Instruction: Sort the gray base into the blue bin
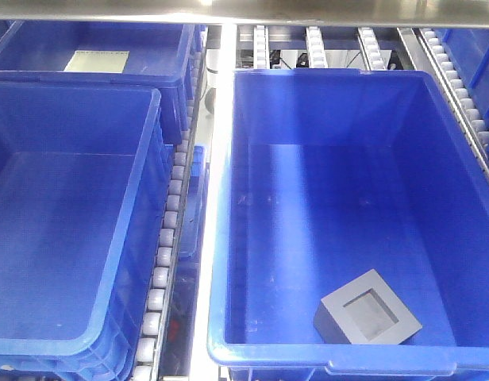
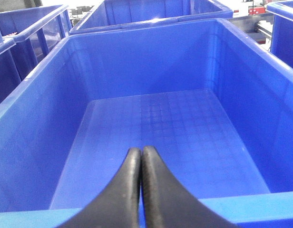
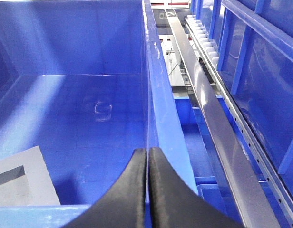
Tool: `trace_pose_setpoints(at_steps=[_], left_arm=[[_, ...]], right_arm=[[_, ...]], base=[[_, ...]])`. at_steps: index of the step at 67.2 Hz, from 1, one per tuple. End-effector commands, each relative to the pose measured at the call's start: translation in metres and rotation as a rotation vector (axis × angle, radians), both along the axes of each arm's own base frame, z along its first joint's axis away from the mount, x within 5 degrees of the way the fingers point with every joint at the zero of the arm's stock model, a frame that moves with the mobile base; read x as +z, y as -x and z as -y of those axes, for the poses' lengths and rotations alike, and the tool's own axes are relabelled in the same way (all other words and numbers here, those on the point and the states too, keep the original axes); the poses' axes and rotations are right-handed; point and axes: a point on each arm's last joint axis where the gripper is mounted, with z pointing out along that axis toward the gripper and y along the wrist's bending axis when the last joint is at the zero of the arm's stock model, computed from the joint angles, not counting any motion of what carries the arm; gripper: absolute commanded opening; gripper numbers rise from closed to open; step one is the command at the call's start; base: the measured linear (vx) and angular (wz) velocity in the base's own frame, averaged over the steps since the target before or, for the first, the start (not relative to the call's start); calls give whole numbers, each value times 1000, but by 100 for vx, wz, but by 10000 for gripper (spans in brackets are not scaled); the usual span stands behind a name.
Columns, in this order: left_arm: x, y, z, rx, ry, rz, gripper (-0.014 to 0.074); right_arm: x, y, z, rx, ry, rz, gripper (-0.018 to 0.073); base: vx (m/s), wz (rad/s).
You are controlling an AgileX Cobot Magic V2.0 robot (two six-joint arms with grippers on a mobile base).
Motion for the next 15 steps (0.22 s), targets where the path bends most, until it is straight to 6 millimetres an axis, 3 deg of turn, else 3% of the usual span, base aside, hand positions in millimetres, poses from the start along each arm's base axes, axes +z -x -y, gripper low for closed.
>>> trace_pose_setpoints(at_steps=[1, 15], left_arm=[[15, 2, 0, -1, 8, 115, -6], [15, 2, 0, -1, 8, 115, -6]], right_arm=[[4, -2, 1, -4, 23, 45, -5], [4, -2, 1, -4, 23, 45, -5]], base=[[0, 0], [0, 0]])
